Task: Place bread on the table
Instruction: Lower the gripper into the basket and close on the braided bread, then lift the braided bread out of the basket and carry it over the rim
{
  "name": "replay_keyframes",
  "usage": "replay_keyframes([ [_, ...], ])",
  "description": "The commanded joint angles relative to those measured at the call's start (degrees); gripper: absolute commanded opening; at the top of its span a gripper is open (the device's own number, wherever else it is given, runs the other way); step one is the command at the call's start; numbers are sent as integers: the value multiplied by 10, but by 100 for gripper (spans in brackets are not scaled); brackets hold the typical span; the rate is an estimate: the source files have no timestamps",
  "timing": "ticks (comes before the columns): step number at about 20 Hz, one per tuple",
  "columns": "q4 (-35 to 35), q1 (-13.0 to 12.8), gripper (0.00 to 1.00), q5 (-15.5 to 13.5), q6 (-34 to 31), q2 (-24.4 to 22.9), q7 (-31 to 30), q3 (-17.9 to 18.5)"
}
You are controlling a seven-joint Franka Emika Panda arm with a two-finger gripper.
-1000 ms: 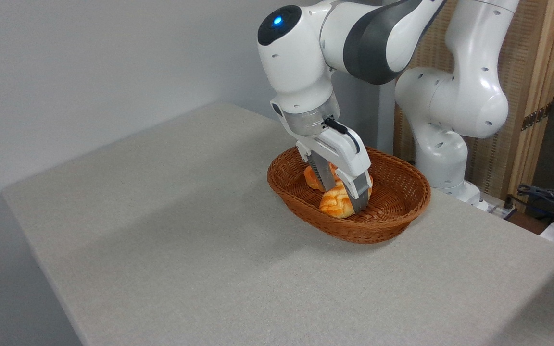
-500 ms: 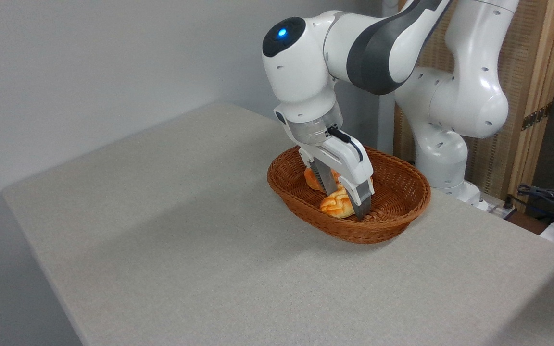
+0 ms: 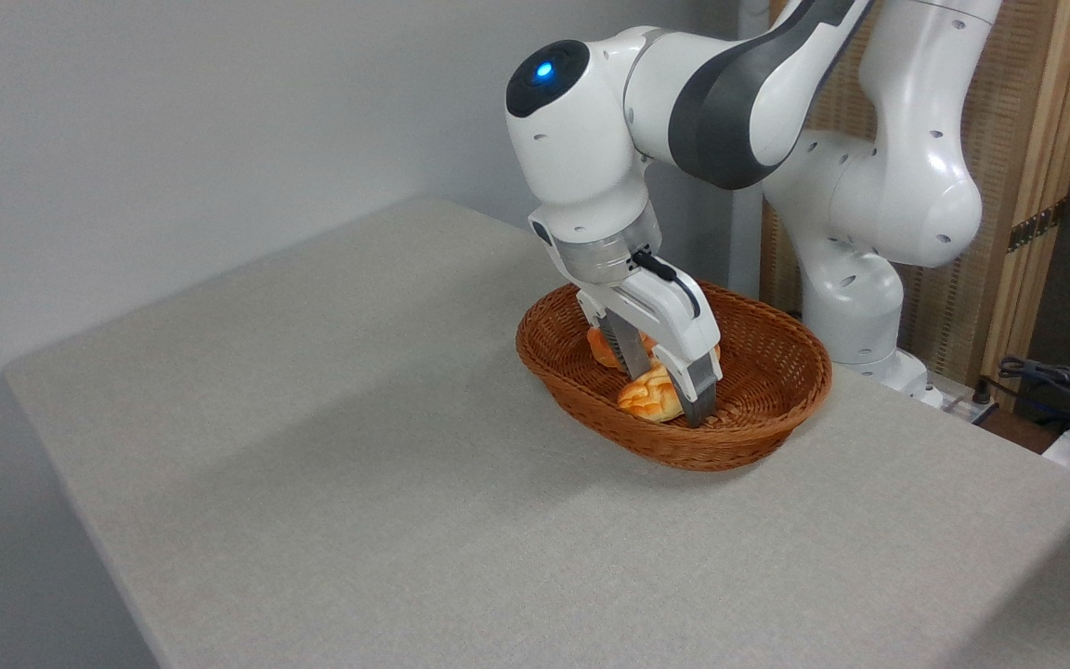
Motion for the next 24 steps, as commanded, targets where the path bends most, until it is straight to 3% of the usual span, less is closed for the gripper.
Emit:
replay_keyframes([
  [1,-4,-9,39,1,13,8,5,9],
  [3,-3,-10,38,1,13,8,5,9],
  [8,-3,-11,24,1,8,7,1,9],
  [14,1,-19,24,0,-1,6,-1,7],
  [19,46,-24,23,-12,-69,4,4,2],
  [24,68,-33,23,-21,-78,4,5,2],
])
